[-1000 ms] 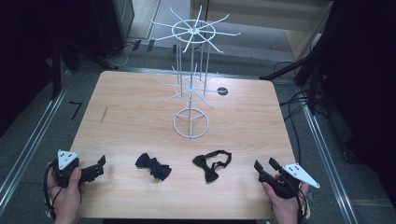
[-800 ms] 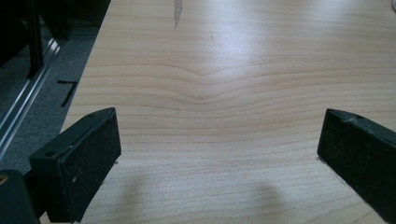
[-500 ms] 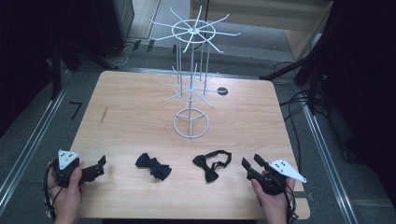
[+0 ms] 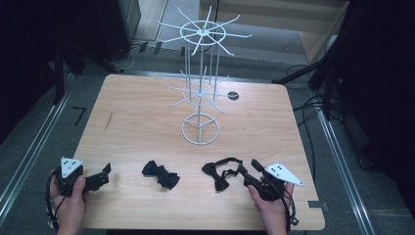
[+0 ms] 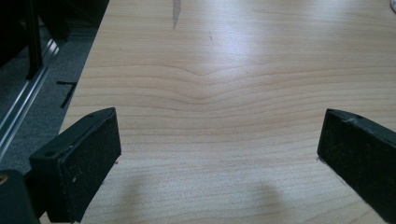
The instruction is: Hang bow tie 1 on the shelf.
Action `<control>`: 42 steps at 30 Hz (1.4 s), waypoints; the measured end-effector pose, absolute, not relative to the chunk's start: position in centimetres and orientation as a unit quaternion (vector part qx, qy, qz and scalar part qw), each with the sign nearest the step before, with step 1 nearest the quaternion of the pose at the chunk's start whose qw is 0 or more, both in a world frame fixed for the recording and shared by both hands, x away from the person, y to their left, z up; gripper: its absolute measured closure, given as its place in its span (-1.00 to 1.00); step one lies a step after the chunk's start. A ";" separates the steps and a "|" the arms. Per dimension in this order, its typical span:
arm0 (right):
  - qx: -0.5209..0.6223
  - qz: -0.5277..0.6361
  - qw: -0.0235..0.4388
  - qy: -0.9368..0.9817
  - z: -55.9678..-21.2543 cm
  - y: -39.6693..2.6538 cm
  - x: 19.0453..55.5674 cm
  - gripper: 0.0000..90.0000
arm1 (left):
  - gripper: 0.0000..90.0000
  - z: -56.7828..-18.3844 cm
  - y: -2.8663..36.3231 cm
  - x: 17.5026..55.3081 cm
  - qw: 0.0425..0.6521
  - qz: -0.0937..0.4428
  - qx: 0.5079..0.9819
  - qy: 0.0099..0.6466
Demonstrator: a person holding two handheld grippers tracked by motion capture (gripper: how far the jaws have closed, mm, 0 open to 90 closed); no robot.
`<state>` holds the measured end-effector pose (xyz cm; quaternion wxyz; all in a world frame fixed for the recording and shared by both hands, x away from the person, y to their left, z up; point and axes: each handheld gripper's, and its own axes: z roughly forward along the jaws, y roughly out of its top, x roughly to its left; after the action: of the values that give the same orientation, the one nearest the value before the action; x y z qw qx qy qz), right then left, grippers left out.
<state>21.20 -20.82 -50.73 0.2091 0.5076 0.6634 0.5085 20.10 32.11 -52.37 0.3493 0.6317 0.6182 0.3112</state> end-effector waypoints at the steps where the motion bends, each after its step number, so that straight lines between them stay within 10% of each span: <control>1: 0.508 0.508 0.207 0.664 -50.7 -20.6 21.2 0.03 | -1.00 -52.4 32.1 20.1 0.349 0.311 0.632 0.618; 42: 0.462 0.522 0.163 0.698 -50.9 -12.7 21.7 0.07 | -1.00 -52.4 31.6 20.1 0.344 0.310 0.644 0.609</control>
<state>21.69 -12.72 -50.88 0.1626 0.4616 0.6985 0.5221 20.13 31.65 -52.39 0.3445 0.6435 0.6090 0.3105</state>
